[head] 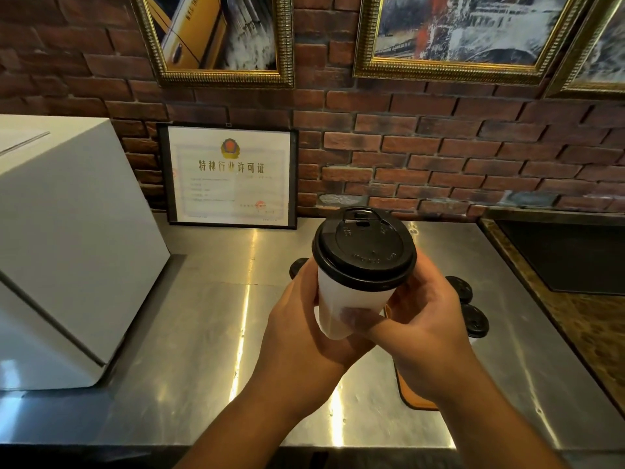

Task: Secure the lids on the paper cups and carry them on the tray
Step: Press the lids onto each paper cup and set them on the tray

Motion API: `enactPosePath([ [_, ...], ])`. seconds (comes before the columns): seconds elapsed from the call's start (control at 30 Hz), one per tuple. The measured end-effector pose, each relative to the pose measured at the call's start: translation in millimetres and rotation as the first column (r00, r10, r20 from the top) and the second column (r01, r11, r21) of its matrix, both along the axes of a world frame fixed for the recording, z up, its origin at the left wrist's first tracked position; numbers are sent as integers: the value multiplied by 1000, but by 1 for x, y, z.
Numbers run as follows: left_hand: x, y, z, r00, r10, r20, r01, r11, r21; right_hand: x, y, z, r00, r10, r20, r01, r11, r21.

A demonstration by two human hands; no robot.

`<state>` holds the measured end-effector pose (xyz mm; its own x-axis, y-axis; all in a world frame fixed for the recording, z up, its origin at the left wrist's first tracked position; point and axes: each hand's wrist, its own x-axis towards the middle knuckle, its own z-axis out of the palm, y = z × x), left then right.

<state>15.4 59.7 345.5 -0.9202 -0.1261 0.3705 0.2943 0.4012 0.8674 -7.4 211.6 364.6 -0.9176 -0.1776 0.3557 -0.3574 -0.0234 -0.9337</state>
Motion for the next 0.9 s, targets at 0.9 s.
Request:
enactPosePath([
  [0.9, 7, 8, -8, 995, -76, 64, 75, 997, 17, 3, 3, 9, 995, -38, 96, 46, 996, -82],
])
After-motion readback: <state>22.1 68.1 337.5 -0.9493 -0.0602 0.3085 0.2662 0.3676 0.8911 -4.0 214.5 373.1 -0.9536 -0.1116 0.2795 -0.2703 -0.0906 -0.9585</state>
